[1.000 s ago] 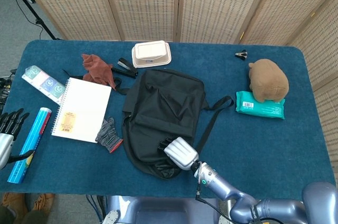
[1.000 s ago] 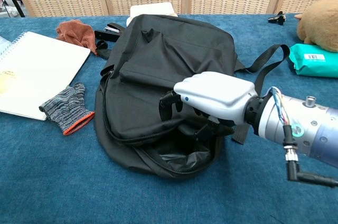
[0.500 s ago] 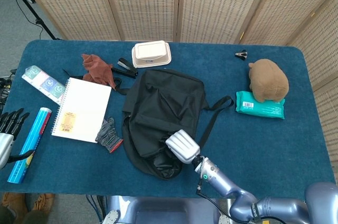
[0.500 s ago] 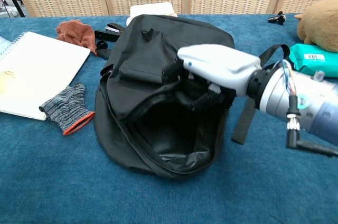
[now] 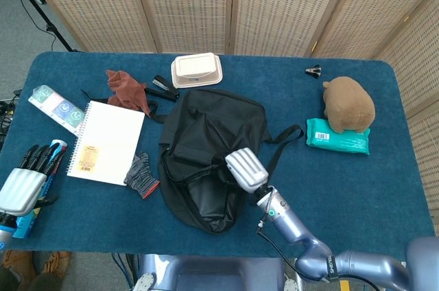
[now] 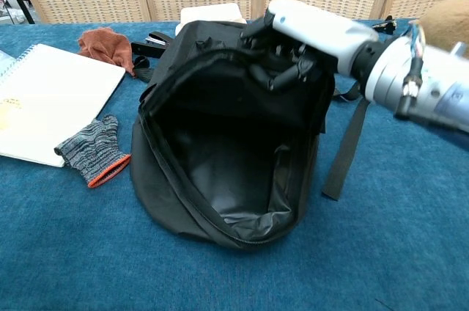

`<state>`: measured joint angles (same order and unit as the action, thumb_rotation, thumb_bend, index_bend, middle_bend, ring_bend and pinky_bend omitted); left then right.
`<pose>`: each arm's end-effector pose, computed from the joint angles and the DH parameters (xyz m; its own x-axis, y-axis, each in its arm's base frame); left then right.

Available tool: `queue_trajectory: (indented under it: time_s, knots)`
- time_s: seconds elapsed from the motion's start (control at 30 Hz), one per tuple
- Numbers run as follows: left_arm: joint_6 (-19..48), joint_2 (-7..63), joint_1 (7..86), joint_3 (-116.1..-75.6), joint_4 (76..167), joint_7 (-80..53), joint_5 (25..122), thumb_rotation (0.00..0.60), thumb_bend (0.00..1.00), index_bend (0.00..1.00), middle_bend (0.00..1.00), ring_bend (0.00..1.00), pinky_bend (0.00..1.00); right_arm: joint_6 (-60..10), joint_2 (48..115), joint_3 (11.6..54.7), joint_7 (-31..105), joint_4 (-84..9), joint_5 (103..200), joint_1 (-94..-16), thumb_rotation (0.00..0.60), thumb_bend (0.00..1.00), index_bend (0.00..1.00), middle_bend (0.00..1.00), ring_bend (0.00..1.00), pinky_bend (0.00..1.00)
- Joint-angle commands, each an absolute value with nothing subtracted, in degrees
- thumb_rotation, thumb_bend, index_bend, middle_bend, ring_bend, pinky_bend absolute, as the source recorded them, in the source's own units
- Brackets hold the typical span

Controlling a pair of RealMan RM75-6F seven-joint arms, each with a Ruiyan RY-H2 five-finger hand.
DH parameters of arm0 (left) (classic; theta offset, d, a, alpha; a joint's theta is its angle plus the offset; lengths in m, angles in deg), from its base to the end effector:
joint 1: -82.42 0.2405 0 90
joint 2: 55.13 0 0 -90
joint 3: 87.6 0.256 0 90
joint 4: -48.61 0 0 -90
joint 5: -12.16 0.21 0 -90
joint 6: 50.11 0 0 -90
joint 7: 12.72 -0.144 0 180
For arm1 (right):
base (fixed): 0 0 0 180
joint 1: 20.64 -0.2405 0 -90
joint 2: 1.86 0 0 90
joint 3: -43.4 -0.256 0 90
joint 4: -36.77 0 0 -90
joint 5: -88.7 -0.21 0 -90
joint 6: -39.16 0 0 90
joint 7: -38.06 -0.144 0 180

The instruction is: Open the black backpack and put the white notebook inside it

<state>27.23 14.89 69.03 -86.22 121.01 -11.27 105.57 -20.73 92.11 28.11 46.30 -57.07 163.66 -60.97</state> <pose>-0.3409 0.2195 0.1283 0.6236 0.1010 0.7752 0.7707 -0.2458 -0.5879 -0.0685 -0.3086 -0.0196 0.0896 -0.2820 0.9552 -0.8730 -0.4839 -0.0609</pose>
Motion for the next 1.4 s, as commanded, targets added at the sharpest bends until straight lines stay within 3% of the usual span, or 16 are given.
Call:
queue_trajectory:
  time_s: [0.03,0.7,1.23,1.4]
  knots:
    - [24.0,18.8,67.5,-86.6,118.7,-16.2,104.1,0.600,0.00,0.00,0.00,0.00,0.00,-20.4,90.7,27.0,46.9,-58.8,161.4,-61.2,0.600,0.61,0.63,0.58,0.54,0.61]
    - [22.4,30.1,63.3,-88.4,102.2,-21.6,103.4,0.600,0.00,0.00,0.00,0.00,0.00,-20.5,89.5,26.5,48.2,-61.8,155.9,-61.7,0.600,0.61,0.64,0.59,0.54,0.61]
    - [23.7,36.5,62.7,-86.4,90.1,-17.3,105.0,0.600,0.00,0.00,0.00,0.00,0.00,-21.2,88.5,27.1,46.9,-61.7,155.8,-61.6,0.600,0.61,0.64,0.59,0.54,0.61]
    - [24.2,38.5,62.1,-86.6,87.5,-16.8,105.0,0.600,0.07,0.00,0.00,0.00,0.00,-21.3,88.2,27.2,46.3,-61.7,155.9,-61.6,0.600,0.61,0.64,0.59,0.54,0.61]
